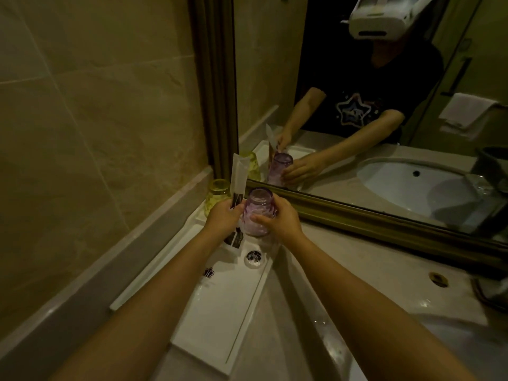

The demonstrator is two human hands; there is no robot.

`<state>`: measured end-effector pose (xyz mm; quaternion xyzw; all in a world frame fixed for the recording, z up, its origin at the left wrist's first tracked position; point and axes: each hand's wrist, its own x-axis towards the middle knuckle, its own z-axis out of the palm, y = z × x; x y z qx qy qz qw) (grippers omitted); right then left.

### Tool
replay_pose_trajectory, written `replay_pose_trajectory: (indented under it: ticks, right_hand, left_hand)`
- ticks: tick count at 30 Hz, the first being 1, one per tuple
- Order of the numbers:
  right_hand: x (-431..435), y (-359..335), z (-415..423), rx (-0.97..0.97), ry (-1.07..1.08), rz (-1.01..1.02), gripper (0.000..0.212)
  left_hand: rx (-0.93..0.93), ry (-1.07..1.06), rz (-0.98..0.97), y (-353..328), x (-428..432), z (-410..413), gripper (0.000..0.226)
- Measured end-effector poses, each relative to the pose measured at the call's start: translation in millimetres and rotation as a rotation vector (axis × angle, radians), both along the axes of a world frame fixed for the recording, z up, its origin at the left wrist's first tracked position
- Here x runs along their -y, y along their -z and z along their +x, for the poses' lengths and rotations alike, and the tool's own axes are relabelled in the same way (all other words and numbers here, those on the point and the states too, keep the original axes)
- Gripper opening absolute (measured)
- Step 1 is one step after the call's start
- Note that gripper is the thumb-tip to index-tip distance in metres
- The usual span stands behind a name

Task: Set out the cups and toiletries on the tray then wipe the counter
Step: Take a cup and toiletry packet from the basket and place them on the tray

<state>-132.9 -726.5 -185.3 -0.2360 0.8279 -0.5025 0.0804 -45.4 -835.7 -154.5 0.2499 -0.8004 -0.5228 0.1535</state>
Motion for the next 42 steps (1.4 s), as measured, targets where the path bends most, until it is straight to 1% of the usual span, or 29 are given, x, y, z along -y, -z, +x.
replay_pose_trajectory:
  ticks: [3,6,10,12,16,19,21,23,24,26,28,30,32,34,36,38,40,42]
  right_hand:
    - [3,4,-3,0.002,0.001,-0.024,0.066]
    - [4,7,-6,0.004,-0.006,-0.017,0.066]
    - [3,14,-8,0.01,-0.021,-0.046,0.059]
    - [2,15,-10,0.006,-0.026,-0.028,0.063]
    - [2,16,-12,-0.012,-0.043,0.062,0.081]
    - [-2,10,-9,0.039,-0.049,0.068,0.086]
    - [-9,2,0,0.03,0.037,-0.003,0.075]
    - [-17,-9,15,-0.075,0.159,-0.128,0.051]
    - [-21,-16,26,-0.137,0.178,-0.179,0.038]
    - [-24,-32,48,-0.183,0.085,-0.185,0.02]
    - [-22,-48,68,-0.145,-0.101,-0.117,0.017]
    - [-21,-62,83,-0.089,-0.2,-0.088,0.017]
    - [-23,-74,92,-0.058,-0.2,-0.105,0.017]
    - [-27,-83,100,-0.093,-0.216,-0.091,0.018]
    - [-30,-91,107,-0.075,-0.234,-0.075,0.017]
    - [-32,-97,113,-0.008,-0.202,-0.082,0.015]
    - [-33,-102,119,0.071,-0.122,-0.135,0.011]
    - [-36,-105,125,0.197,-0.061,-0.238,0.008]
  left_hand:
    - [-0.001,-0.003,0.005,3,2,-4,0.031]
    - [0.0,0.007,0.018,6,2,-5,0.03]
    - [-0.001,0.02,0.012,10,4,-6,0.029]
    - [-0.014,0.028,0.04,11,5,-6,0.028]
    - [-0.041,0.019,0.161,13,7,-3,0.024]
    - [-0.074,-0.024,0.263,6,9,3,0.024]
    - [-0.117,-0.046,0.353,-2,9,9,0.016]
    - [-0.15,-0.055,0.434,-11,9,16,0.012]
    - [-0.163,-0.051,0.47,-17,8,21,0.013]
    - [-0.153,-0.036,0.502,-28,3,29,0.016]
    - [-0.099,-0.008,0.481,-37,-3,36,0.025]
    - [-0.078,0.021,0.498,-45,-10,44,0.029]
    - [-0.087,0.042,0.542,-53,-13,51,0.03]
    - [-0.06,0.038,0.559,-60,-15,58,0.03]
    - [-0.027,0.038,0.586,-64,-16,66,0.032]
    - [-0.052,0.092,0.69,-68,-16,74,0.036]
    - [-0.074,0.169,0.821,-71,-14,84,0.039]
    - [-0.054,0.211,0.815,-72,-12,97,0.034]
